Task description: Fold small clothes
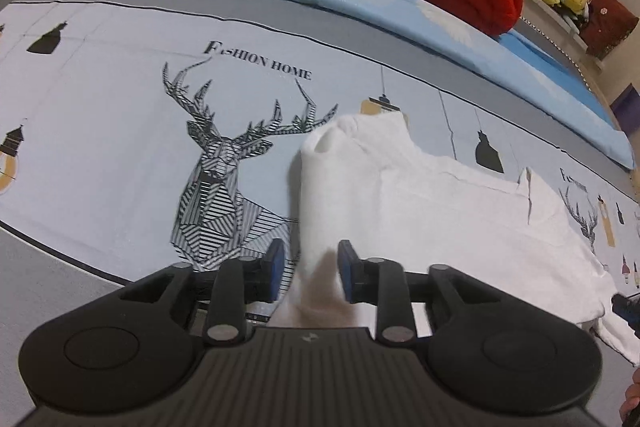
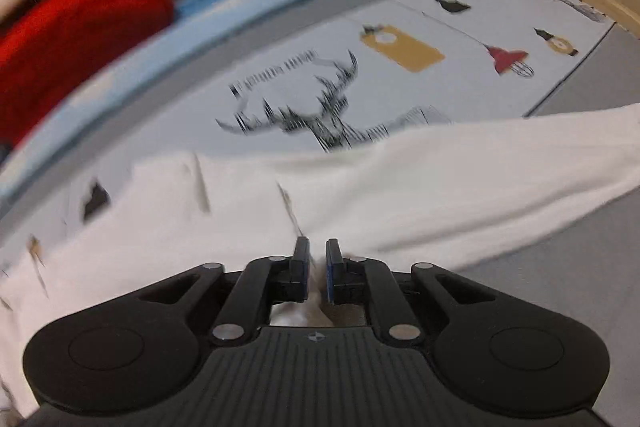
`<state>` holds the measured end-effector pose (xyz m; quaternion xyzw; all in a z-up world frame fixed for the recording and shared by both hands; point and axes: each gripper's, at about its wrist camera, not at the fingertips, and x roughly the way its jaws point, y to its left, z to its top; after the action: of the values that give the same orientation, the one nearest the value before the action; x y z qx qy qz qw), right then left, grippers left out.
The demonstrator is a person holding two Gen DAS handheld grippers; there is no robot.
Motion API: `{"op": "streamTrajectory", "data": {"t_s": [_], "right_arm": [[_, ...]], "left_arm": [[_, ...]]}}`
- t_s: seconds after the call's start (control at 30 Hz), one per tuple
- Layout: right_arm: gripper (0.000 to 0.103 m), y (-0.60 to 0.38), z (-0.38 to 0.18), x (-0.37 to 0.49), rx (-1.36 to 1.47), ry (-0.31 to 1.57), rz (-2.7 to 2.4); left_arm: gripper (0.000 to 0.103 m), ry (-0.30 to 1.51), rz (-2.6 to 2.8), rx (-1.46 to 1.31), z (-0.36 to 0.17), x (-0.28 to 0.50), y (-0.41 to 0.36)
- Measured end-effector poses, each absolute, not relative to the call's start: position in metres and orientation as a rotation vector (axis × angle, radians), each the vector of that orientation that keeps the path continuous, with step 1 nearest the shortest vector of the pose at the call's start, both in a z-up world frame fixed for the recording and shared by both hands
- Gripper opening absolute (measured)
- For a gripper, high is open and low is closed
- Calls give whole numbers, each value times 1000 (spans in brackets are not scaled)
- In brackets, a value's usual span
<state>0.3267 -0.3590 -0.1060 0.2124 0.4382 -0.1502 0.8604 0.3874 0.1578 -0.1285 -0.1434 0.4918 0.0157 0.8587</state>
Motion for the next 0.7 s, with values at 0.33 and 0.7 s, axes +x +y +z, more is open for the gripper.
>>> {"op": "streamTrajectory", "data": {"t_s": [0.33,0.7], "right_arm": [[34,-355,-129,329,538,1037,-307],[38,-346,-118,330,475,968,-308]], "left_arm": [[29,1187,77,-236,-176,392,155],[49,983,75,-393,-146,404,165]]}}
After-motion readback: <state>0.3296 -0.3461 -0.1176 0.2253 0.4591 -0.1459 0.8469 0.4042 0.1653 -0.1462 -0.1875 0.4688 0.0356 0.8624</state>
